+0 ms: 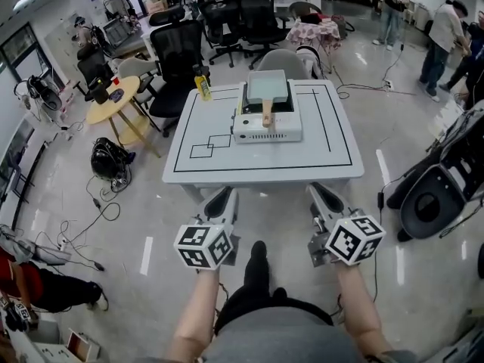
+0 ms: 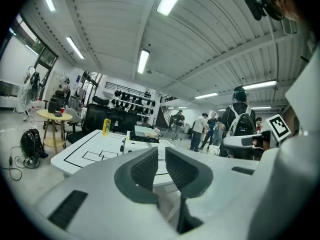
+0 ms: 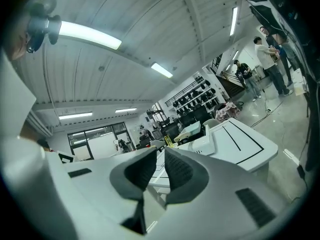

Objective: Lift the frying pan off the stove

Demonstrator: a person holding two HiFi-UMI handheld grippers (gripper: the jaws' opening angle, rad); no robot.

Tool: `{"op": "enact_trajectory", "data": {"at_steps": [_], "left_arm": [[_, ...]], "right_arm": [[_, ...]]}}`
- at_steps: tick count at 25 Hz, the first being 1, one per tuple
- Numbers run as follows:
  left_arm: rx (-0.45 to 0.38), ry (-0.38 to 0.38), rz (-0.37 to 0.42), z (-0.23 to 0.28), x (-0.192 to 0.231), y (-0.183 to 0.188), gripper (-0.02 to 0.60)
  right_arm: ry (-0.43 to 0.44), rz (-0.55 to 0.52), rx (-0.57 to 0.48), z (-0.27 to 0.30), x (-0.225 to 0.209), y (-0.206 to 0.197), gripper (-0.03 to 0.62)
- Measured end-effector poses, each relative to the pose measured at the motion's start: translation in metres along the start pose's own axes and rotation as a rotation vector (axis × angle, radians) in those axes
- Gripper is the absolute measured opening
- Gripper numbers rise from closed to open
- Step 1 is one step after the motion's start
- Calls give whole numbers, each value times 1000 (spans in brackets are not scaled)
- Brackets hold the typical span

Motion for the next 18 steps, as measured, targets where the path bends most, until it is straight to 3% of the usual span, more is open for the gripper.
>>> {"op": "enact_trajectory", "data": {"at_steps": [8, 18], "left_arm": [[-3, -43, -74, 57, 42, 8, 102], [50, -122, -157, 150, 95, 22, 137]], "right_arm": [[11, 34, 7, 58, -20, 8, 84], [-1, 157, -2, 145, -56, 30, 130]]}}
Point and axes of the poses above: the fingertips, and each gripper's own axes: z forward along the fingers, x to its left, y out of its top, the point moved 2 cm from there along -z, backward along the fingers, and after that the axes turned 3 degrees about -x, right-handed, at the moved point
